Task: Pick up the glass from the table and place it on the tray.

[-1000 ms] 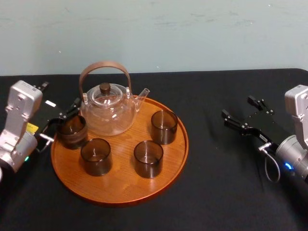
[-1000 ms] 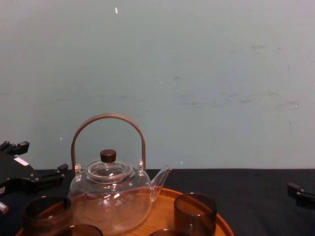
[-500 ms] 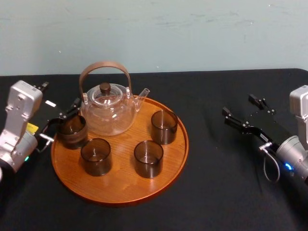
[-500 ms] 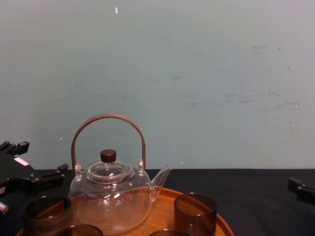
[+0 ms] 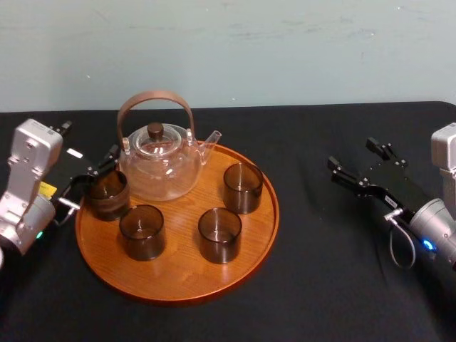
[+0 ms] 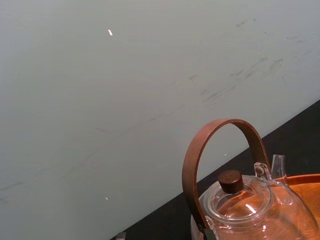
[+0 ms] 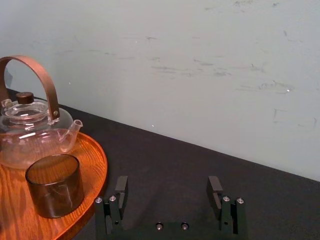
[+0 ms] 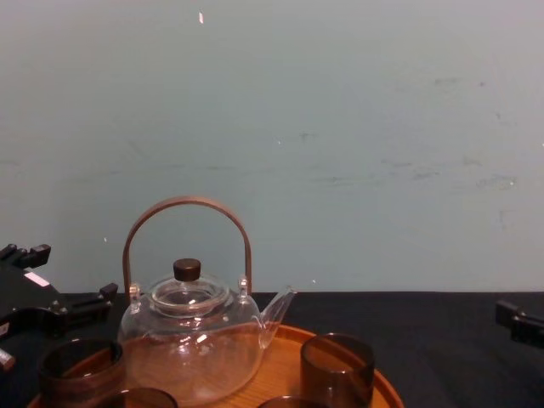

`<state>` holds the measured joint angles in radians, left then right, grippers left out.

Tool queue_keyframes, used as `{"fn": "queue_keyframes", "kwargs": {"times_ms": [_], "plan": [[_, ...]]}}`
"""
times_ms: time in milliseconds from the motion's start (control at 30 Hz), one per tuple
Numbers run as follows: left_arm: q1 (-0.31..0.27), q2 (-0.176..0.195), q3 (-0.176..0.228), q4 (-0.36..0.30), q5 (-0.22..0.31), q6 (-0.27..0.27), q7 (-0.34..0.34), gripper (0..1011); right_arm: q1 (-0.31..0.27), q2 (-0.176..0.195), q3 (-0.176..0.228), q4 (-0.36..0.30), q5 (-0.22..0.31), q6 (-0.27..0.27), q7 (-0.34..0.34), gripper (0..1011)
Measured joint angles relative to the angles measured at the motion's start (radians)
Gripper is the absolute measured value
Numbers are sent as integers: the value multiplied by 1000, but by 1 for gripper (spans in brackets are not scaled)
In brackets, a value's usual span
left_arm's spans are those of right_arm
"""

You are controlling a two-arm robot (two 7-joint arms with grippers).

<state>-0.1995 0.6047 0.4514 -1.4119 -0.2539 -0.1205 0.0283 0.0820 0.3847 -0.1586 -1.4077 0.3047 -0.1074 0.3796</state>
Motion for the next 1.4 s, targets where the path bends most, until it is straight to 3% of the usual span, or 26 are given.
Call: {"fn": "queue_keyframes", "kwargs": {"times_ms": [1400], "plan": [[0,0,0,0,0,0,0,1001,-5,5,4,-8,-2,-2,-7,1002]]}}
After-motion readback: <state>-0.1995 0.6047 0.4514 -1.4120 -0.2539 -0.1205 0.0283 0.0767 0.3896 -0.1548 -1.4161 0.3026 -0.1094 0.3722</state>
